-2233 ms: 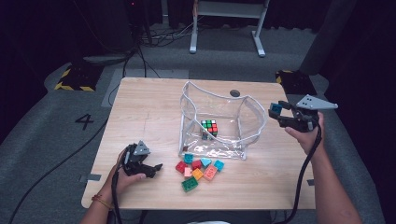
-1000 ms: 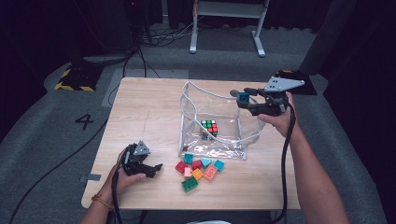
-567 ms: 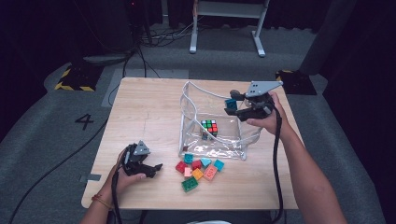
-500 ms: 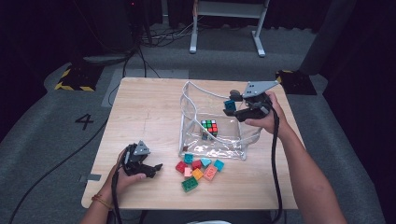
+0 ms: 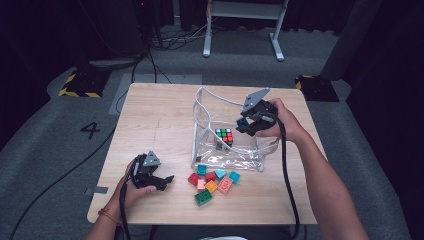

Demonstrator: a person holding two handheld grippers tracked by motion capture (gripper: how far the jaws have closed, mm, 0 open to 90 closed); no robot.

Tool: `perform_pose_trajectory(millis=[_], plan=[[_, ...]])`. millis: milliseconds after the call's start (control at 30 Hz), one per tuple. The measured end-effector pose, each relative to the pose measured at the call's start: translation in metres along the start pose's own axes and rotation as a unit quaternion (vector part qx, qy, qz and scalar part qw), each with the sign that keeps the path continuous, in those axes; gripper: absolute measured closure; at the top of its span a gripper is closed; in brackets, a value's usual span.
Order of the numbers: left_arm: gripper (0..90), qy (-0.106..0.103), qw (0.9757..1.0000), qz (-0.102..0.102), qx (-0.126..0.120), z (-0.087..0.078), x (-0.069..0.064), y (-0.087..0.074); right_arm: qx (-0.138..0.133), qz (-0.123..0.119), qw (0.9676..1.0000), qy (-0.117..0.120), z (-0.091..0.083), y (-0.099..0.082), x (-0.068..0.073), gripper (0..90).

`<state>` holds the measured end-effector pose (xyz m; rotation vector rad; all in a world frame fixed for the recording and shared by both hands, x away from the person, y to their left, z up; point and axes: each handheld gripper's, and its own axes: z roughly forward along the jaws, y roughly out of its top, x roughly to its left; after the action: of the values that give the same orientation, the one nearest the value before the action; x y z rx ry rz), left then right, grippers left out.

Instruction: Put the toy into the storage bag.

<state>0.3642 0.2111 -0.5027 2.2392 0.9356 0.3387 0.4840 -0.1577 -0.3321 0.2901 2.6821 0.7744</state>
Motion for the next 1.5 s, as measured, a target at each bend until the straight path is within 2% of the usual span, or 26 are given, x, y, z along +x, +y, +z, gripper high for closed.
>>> perform_pose_trajectory(millis=[67, 133, 233, 333, 367, 400, 500, 667, 933, 1000, 1167, 1200, 1233, 1300, 1333, 1400, 1500], plan=[[11.7, 0.000, 1.0000, 0.000, 0.000, 0.000, 0.000, 0.000, 0.030, -0.004, 0.9995, 0.005, 0.004, 0.000, -0.001, 40.7], [11.7, 0.000, 1.0000, 0.000, 0.000, 0.000, 0.000, 0.000, 0.048, -0.002, 0.9988, -0.006, 0.009, -0.001, -0.002, 40.6], [11.7, 0.000, 1.0000, 0.000, 0.000, 0.000, 0.000, 0.000, 0.074, -0.006, 0.9972, -0.010, 0.012, -0.004, -0.005, 40.7], [11.7, 0.000, 1.0000, 0.000, 0.000, 0.000, 0.000, 0.000, 0.099, -0.006, 0.9950, -0.010, 0.011, -0.009, -0.007, 40.6], [11.7, 0.000, 1.0000, 0.000, 0.000, 0.000, 0.000, 0.000, 0.114, -0.001, 0.9934, -0.010, 0.010, -0.013, -0.008, 40.6], [11.7, 0.000, 1.0000, 0.000, 0.000, 0.000, 0.000, 0.000, 0.118, -0.006, 0.9929, -0.011, 0.009, -0.015, -0.010, 40.7], [11.7, 0.000, 1.0000, 0.000, 0.000, 0.000, 0.000, 0.000, 0.132, 0.006, 0.9911, -0.014, 0.005, -0.024, -0.014, 40.6], [11.6, -0.002, 1.0000, 0.003, 0.000, 0.000, 0.000, 0.000, 0.153, 0.010, 0.9879, -0.024, -0.004, -0.037, -0.019, 40.6], [11.4, -0.001, 1.0000, -0.001, 0.000, 0.000, 0.000, 0.000, 0.141, 0.005, 0.9894, -0.032, -0.010, -0.041, -0.017, 40.3], [11.5, -0.001, 1.0000, -0.001, 0.000, 0.000, 0.000, 0.000, 0.132, 0.007, 0.9907, -0.033, -0.011, -0.043, -0.017, 39.9], [11.5, -0.001, 1.0000, -0.001, 0.000, 0.000, 0.000, 0.000, 0.089, 0.021, 0.9950, -0.040, -0.018, -0.046, -0.014, 34.8], [11.5, -0.001, 1.0000, -0.001, 0.000, 0.000, 0.000, 0.000, 0.076, 0.015, 0.9960, -0.044, -0.021, -0.046, -0.014, 34.1], [11.5, -0.001, 1.0000, -0.001, 0.000, 0.000, 0.000, 0.000, 0.062, 0.025, 0.9966, -0.048, -0.024, -0.047, -0.013, 33.0], [11.4, -0.001, 1.0000, -0.001, 0.000, 0.000, 0.000, 0.000, 0.040, 0.025, 0.9977, -0.049, -0.029, -0.049, -0.012, 32.8], [11.4, -0.001, 1.0000, -0.001, 0.000, 0.000, 0.000, 0.000, 0.038, 0.037, 0.9971, -0.055, -0.033, -0.050, -0.010, 32.5], [11.4, -0.001, 1.0000, -0.001, 0.000, 0.000, 0.000, 0.000, 0.008, 0.036, 0.9980, -0.051, -0.037, -0.054, -0.009, 32.2], [11.4, -0.001, 1.0000, -0.001, 0.000, 0.000, 0.000, 0.000, -0.030, 0.058, 0.9966, -0.050, -0.048, -0.059, -0.004, 32.2]])
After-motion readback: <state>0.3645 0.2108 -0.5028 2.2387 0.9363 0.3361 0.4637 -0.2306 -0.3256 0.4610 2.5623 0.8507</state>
